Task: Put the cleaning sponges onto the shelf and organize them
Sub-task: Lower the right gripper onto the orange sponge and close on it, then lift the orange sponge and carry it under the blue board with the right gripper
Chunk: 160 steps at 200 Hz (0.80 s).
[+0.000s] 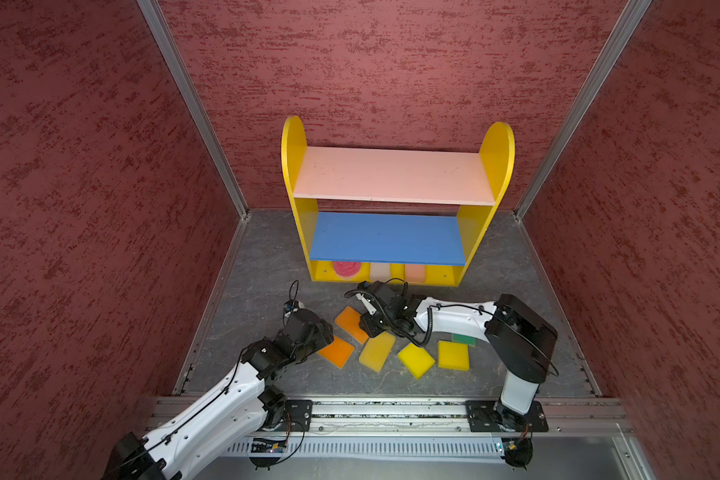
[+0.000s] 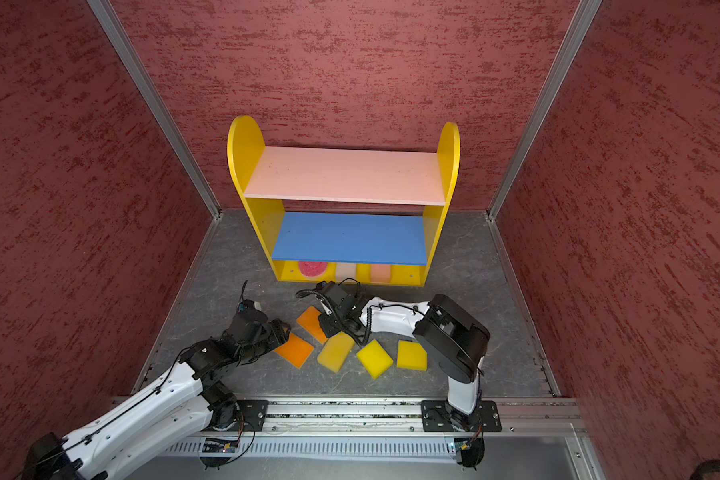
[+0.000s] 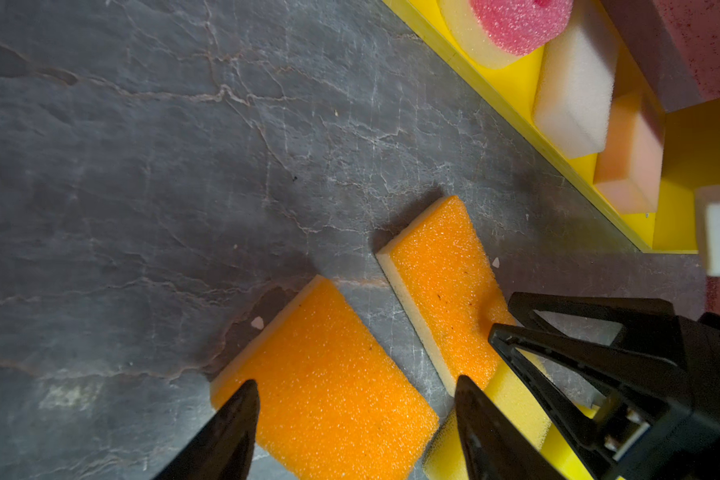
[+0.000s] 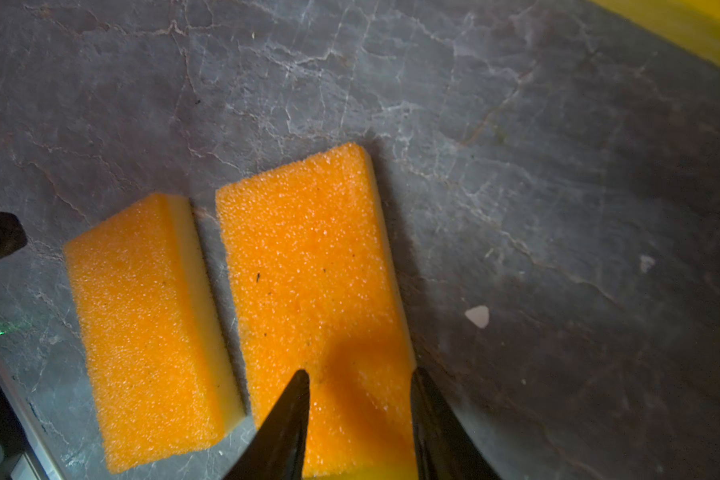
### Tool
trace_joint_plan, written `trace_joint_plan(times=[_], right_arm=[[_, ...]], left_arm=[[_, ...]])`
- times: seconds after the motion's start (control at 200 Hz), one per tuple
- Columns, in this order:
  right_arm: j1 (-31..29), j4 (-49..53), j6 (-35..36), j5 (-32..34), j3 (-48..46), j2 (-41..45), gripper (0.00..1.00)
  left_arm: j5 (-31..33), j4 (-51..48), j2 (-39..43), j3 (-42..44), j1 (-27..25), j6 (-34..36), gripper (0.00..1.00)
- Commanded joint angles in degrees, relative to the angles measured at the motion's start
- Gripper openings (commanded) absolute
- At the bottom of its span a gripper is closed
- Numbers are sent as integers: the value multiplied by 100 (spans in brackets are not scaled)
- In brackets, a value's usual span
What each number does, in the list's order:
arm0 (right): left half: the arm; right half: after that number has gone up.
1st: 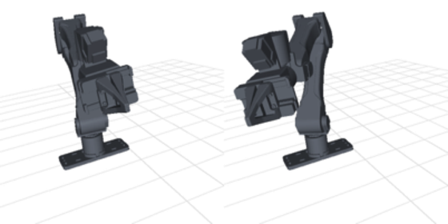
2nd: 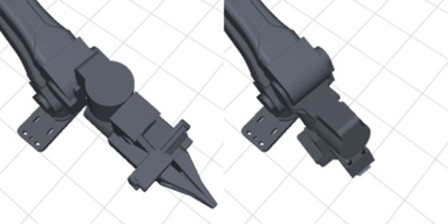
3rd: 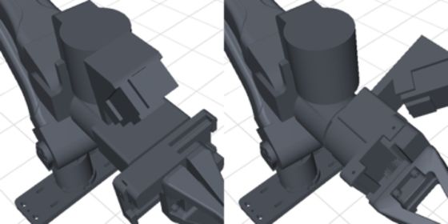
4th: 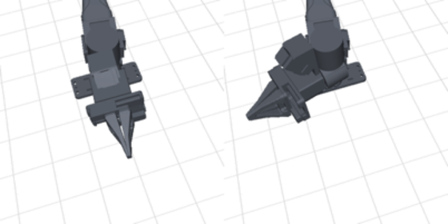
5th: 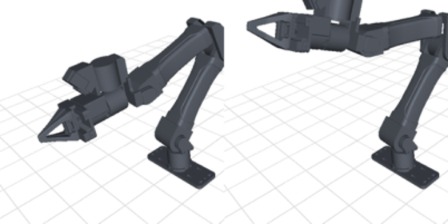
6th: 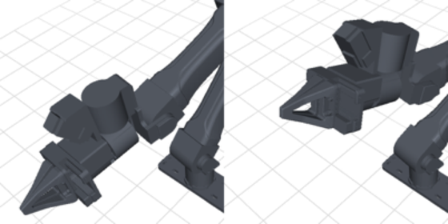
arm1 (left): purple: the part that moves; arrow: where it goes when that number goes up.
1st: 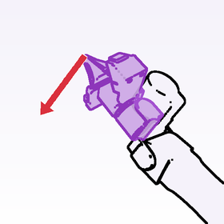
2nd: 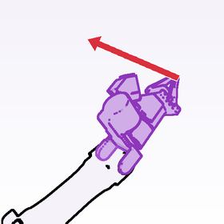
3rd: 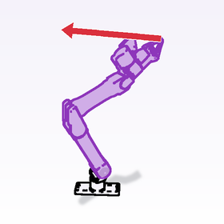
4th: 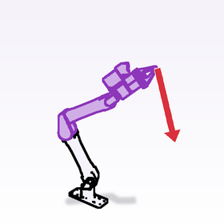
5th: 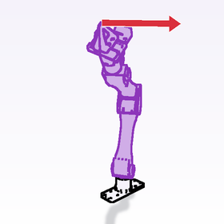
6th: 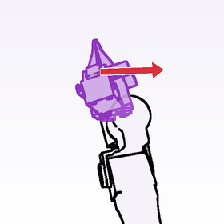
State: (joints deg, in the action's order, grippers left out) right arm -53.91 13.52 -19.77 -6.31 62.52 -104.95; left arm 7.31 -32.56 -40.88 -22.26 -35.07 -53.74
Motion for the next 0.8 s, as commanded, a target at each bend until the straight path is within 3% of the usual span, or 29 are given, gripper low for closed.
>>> trace_joint_plan(times=[0.0, 0.12, 0.321, 0.411, 0.526, 0.646, 0.797], right_arm=[[47, -116, 74, -231, 167, -218, 35], [104, -118, 8, -224, 251, -389, 31], [194, -138, -27, -265, 304, -368, 42], [197, -221, -62, -417, 326, -480, 31], [197, -387, -225, -525, 322, -631, 8], [205, -408, -239, -382, 331, -549, 0], [264, -291, -194, -110, 365, -143, 0]], left_arm=[[-121, 0, -53, 46, 117, 65, 74], [-214, 139, -162, 27, 223, 151, 74], [-309, 316, -262, 11, 345, 275, 74], [-359, 373, -301, -36, 399, 325, 74], [-371, 354, -296, -144, 443, 434, 74], [-426, 327, -261, -246, 535, 572, 74], [-571, 444, -332, -469, 671, 757, 74]])
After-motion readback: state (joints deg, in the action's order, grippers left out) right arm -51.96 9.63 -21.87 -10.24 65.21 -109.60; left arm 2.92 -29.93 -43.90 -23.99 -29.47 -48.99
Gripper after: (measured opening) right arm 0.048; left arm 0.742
